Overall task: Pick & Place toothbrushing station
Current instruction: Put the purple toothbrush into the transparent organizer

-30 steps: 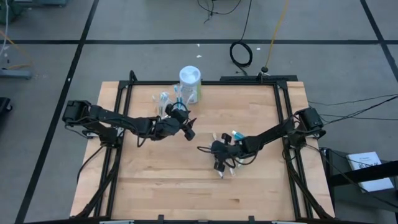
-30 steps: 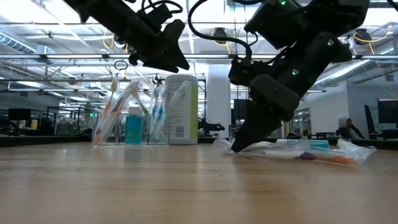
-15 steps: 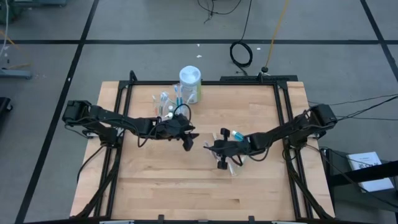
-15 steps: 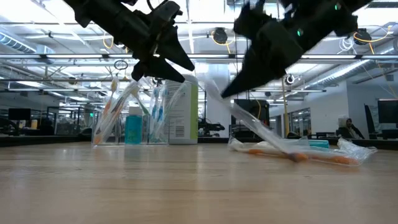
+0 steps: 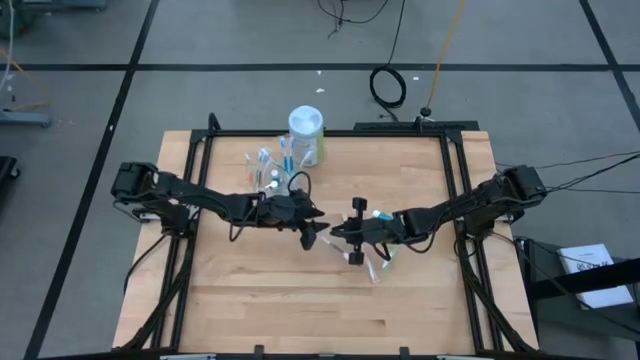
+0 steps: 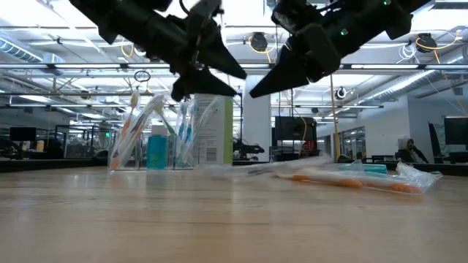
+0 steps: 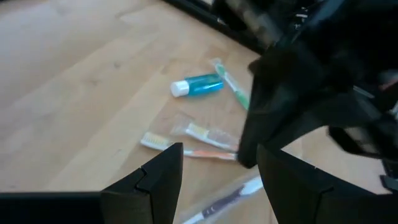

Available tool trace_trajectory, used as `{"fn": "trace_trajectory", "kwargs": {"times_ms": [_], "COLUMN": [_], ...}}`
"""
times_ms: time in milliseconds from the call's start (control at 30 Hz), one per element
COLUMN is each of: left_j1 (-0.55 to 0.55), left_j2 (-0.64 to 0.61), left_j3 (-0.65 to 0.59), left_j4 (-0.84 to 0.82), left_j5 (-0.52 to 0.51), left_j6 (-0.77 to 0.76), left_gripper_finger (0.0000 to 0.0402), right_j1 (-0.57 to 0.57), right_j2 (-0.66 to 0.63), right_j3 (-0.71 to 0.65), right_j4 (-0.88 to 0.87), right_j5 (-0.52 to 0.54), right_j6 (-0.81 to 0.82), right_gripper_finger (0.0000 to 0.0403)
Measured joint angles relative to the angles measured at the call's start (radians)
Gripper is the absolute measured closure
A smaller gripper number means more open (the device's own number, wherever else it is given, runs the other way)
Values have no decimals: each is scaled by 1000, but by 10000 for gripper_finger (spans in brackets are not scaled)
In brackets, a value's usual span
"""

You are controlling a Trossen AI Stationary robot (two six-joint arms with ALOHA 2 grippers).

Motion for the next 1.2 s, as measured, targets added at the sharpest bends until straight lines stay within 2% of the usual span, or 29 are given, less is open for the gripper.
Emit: {"fn": "trace_trajectory", "kwargs": {"times_ms": [167, 267, 333, 400, 500, 567, 833, 967, 1200], "left_j1": [6, 5, 0, 0, 6, 13, 35, 33, 29], "left_j2": [36, 36, 36, 54, 105, 143, 273, 289, 259], "left_j3": [0, 0, 0, 0, -1, 0, 4, 5, 2], "left_j4": [12, -47, -114, -175, -233, -211, -134, -127, -164], "left_j5": [38, 104, 106, 103, 93, 95, 212, 218, 222], "left_j6": [6, 239, 405, 500, 573, 627, 713, 718, 744], "left_gripper_finger": [190, 190, 190, 190, 190, 189, 187, 220, 333], "right_j1": [-5, -5, -5, -5, -12, -16, -20, -24, -26], "right_j2": [-1, -1, -1, -1, -1, -1, -1, -1, -1], "right_j3": [0, 0, 0, 0, 0, 0, 1, 1, 1], "right_j4": [-40, -105, -142, -167, -170, -170, -185, -185, -193], "right_j5": [-28, -28, -29, -30, -30, -30, -31, -31, -31], "right_j6": [-4, 31, 45, 46, 40, 40, 38, 38, 38], "right_gripper_finger": [403, 403, 402, 401, 399, 399, 399, 398, 399]}}
